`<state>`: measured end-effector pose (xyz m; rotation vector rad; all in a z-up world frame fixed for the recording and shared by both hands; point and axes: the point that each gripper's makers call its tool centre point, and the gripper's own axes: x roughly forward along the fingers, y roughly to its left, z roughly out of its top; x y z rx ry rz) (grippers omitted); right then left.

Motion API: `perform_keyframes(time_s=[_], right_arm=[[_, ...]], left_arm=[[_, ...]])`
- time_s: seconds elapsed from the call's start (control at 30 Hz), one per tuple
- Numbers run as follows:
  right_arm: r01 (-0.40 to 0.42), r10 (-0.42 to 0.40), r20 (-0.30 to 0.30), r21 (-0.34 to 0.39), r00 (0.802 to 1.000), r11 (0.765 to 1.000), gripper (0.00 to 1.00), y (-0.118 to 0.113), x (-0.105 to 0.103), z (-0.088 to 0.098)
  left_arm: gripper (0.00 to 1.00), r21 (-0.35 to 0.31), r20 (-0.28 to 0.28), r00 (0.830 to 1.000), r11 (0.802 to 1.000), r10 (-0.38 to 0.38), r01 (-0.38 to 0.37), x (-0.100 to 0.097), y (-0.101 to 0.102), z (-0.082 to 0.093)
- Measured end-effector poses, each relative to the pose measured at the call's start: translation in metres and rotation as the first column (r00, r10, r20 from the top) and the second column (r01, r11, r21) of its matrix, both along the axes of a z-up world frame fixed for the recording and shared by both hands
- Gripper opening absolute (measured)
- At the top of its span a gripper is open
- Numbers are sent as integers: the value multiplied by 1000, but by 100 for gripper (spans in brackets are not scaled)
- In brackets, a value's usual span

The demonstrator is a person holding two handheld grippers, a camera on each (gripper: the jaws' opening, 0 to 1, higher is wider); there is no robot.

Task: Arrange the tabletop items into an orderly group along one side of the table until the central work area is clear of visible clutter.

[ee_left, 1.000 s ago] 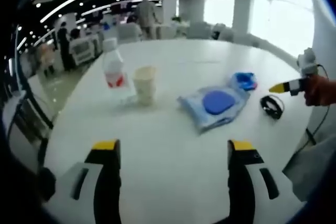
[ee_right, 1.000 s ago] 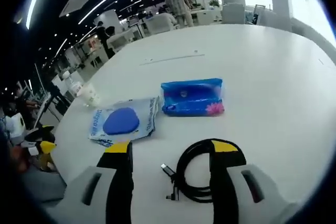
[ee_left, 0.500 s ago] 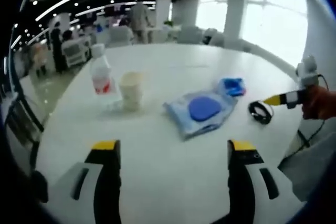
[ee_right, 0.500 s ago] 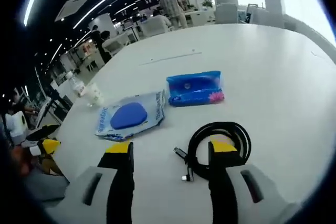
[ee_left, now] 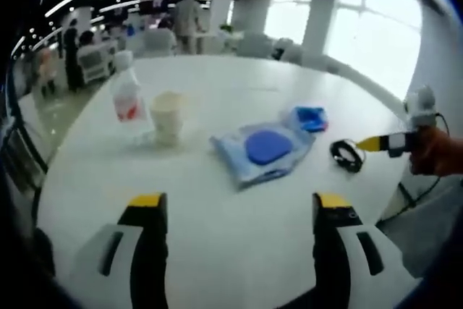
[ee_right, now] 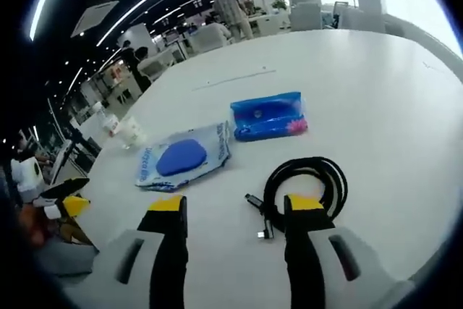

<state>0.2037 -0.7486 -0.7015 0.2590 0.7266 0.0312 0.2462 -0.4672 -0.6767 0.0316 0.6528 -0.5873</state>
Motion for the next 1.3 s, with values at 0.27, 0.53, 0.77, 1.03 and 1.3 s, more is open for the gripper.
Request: perform_keyframes(time_s=[0.27,0.53,0.77,1.03,1.3], right_arm=[[-59,59,11,-1,998,998,52,1,21,7],[-87,86,9,55,996,995,50,17,54,1],[-85,89,-25,131,996,988,49,28,80,-18],[-81,95,-83,157,992,984,48,25,95,-42],[-100,122,-109,188,987,977,42,30,103,-56]], left_arm=[[76,-54,-32,997,996,65,-66,10,5,-1],[73,-121,-48,997,991,59,-65,40,-34,-4],[55,-152,-76,995,985,69,-80,66,-60,-26],[47,-92,-124,989,991,85,-96,77,-69,-56],[28,-67,-173,978,989,117,-130,78,-72,-73]])
